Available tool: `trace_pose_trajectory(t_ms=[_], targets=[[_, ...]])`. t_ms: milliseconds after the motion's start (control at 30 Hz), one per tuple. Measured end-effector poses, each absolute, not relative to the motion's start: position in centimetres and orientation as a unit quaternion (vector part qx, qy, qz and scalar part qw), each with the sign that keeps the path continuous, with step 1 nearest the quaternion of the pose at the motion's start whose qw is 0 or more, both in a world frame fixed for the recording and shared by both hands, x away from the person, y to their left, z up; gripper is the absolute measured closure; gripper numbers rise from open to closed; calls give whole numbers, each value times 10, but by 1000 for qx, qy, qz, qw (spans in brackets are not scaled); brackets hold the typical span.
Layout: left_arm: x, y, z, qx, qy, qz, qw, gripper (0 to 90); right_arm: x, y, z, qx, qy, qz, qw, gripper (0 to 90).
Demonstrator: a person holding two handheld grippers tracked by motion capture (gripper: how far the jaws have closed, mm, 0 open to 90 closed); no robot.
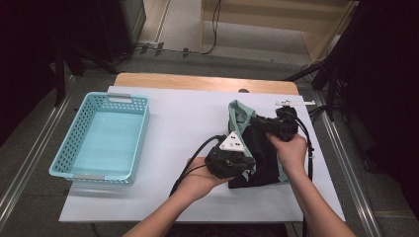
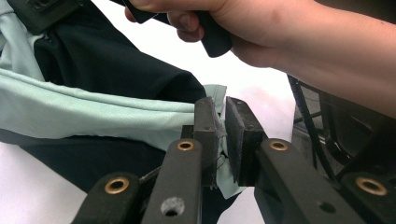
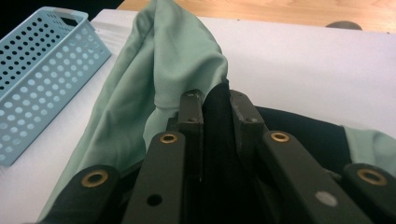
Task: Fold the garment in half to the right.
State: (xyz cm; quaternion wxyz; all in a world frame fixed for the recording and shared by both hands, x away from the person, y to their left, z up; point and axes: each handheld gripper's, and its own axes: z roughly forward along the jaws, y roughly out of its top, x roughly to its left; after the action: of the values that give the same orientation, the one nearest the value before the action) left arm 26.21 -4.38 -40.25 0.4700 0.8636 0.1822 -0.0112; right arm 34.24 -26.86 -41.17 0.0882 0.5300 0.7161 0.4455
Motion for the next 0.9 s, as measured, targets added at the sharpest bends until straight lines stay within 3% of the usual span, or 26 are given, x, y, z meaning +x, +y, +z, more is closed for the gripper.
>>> trace_pose_trajectory(t_ms=[900], targets=[[260,-79,-423,869,163,-19,467,839,345,-305,-435,570,697,425,97,758]])
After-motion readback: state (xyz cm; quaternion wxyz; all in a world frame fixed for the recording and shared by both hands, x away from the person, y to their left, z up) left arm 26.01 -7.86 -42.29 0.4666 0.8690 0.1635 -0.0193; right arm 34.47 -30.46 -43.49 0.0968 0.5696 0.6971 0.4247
